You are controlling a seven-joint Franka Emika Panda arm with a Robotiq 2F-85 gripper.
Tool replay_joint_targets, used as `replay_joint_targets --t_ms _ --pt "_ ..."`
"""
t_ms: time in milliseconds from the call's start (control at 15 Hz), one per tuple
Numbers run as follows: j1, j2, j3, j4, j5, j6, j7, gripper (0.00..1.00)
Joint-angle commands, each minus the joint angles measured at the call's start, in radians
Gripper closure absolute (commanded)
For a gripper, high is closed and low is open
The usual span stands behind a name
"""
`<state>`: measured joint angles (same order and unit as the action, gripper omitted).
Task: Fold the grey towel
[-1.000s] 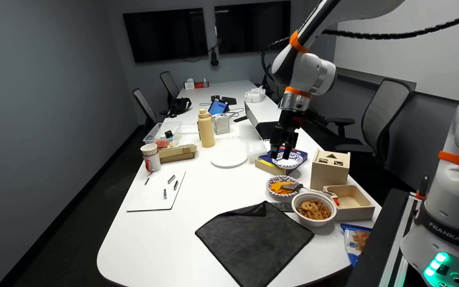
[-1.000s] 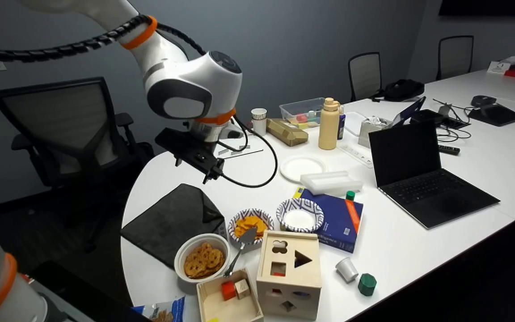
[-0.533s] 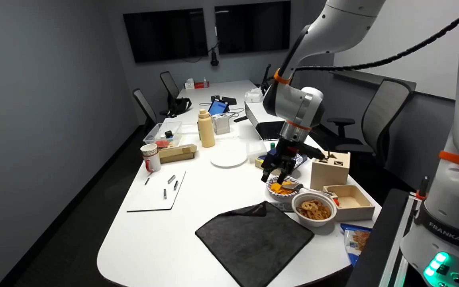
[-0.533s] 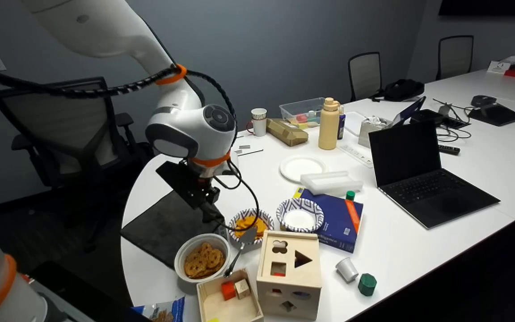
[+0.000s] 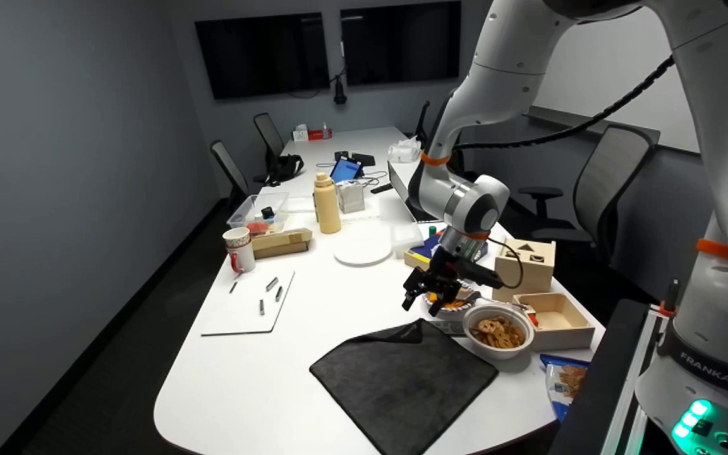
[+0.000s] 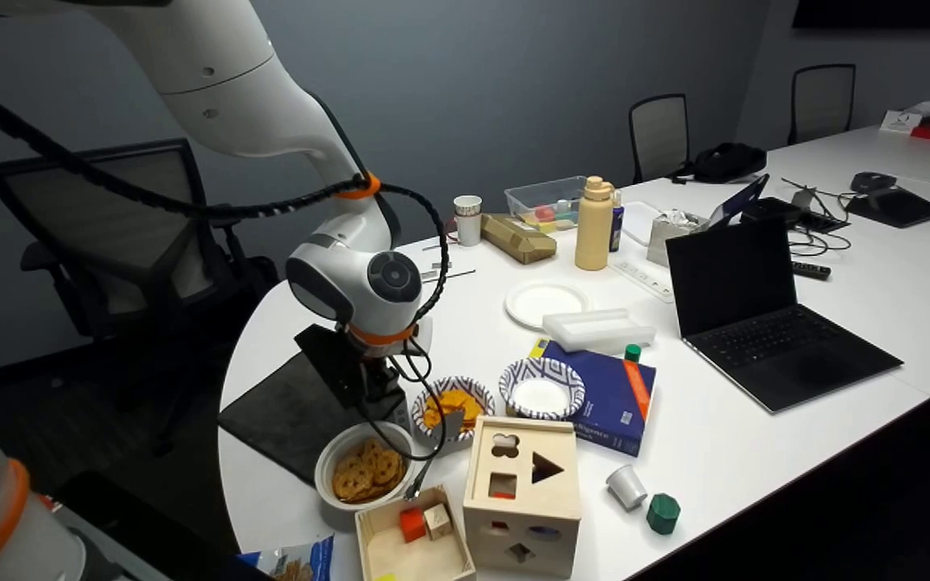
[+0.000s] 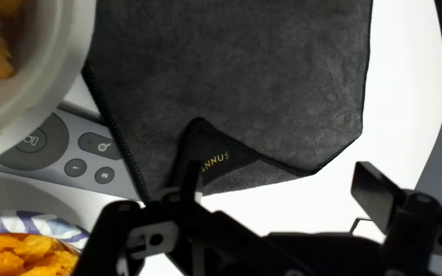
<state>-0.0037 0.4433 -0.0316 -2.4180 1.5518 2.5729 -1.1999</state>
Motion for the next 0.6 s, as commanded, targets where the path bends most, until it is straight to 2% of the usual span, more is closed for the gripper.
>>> replay_joint_targets --t_ms 0,200,533 --pt "0.008 0.013 -0.009 0.01 0.003 -0.004 0.001 0.0" --pt "0.009 0.022 -0.009 0.019 0.009 -0.002 0.0 0.0" --pt "0.053 0.041 0.009 0.028 0.035 0.152 0.121 0.0"
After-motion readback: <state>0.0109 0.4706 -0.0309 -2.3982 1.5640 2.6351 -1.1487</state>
